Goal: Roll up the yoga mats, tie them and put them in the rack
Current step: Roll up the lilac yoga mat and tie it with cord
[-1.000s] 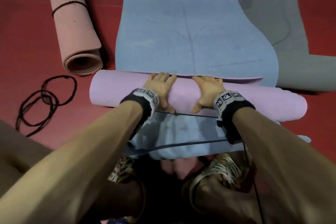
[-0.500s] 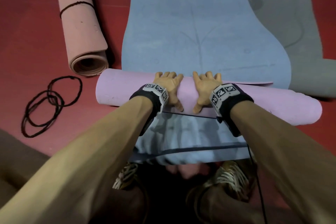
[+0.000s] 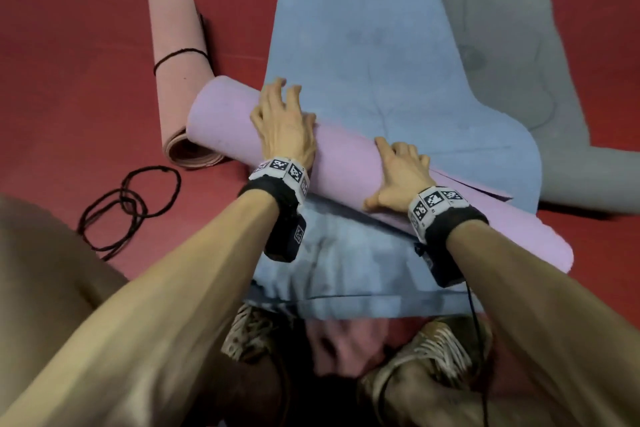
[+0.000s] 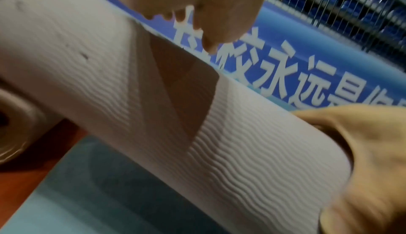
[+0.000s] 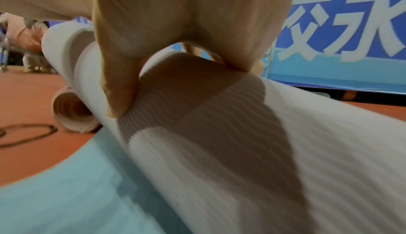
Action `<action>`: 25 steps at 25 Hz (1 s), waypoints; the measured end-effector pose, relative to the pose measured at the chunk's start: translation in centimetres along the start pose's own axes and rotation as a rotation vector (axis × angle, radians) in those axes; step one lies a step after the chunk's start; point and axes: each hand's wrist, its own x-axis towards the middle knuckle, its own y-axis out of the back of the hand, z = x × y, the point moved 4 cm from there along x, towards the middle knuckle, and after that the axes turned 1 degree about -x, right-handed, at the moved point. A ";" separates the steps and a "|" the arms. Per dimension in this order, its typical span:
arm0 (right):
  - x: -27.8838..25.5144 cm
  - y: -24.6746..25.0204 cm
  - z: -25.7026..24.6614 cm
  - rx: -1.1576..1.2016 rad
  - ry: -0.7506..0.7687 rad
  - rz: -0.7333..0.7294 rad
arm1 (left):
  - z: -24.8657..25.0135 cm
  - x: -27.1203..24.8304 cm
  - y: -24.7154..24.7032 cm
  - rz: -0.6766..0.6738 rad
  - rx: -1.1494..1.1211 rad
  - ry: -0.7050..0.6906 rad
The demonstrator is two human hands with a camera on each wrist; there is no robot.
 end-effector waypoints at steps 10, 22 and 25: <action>-4.0 10.0 -4.7 0.408 -0.038 0.422 | 9.9 7.5 19.3 0.685 -0.092 0.140; -7.8 12.5 -5.5 0.614 -0.130 0.412 | 14.2 11.6 29.3 0.305 -0.339 0.045; -8.3 16.6 -4.5 0.787 -0.060 0.317 | 17.3 10.3 29.4 0.272 -0.316 -0.059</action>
